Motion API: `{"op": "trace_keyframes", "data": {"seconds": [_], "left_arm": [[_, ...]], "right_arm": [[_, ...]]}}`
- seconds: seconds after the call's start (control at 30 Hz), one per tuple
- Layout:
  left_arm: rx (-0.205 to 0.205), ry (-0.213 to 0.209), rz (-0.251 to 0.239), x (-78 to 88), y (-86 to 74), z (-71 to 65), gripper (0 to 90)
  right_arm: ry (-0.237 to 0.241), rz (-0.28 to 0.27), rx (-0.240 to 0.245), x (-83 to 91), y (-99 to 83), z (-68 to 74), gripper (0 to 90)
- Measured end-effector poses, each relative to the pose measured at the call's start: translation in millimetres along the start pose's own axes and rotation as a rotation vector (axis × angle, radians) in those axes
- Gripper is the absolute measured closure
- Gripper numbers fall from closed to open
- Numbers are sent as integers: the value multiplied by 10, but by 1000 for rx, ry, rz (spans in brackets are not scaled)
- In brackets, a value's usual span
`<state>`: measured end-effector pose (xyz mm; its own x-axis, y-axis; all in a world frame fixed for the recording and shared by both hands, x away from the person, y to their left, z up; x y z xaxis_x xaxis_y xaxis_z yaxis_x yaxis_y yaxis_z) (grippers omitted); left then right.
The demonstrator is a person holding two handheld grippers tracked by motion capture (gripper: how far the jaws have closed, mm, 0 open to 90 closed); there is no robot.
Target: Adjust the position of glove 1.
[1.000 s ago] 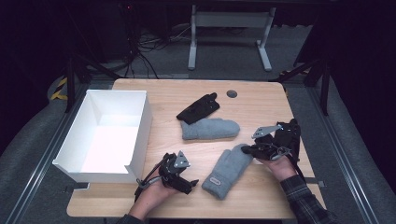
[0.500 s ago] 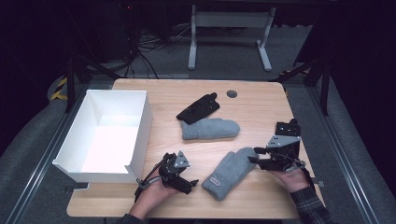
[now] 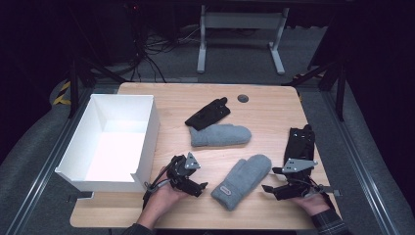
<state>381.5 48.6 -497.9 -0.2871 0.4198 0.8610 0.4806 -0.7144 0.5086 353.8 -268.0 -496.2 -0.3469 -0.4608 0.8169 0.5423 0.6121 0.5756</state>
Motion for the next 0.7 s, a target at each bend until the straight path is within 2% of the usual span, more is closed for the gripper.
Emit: {"op": "trace_keyframes", "data": {"seconds": [0.1, 0.27, 0.33, 0.43, 0.6, 0.67, 0.7], "left_arm": [[-2, 3, 2, 7, 56, 42, 54], [21, 30, -7, 8, 151, 141, 57], [27, 43, 1, 5, 174, 180, 60], [64, 51, -15, -1, 256, 296, 68], [84, 71, -25, -21, 356, 416, 85], [95, 100, -17, -48, 410, 496, 89], [98, 102, -15, -59, 429, 526, 89]], "right_arm": [[-13, 16, 23, -50, -25, 17, 162], [-46, -5, 54, -71, -46, 27, 142], [-41, -11, 53, -74, -48, 22, 141], [-41, -10, 54, -75, -48, 19, 140], [-42, -10, 54, -74, -48, 19, 140], [-41, -10, 53, -74, -48, 18, 140], [-40, -10, 54, -74, -48, 17, 140]]}}
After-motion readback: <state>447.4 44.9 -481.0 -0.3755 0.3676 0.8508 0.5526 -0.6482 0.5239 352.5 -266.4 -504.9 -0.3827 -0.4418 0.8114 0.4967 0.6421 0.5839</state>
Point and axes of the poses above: each handheld gripper's, and its own axes: x roughly backward along the jaws, y roughly out of its top, z roughly to its left, the point moved 5 cm from there along -x, roughly forward along the jaws, and after that the axes turned 11 degrees about z, right-handed, at the moved point
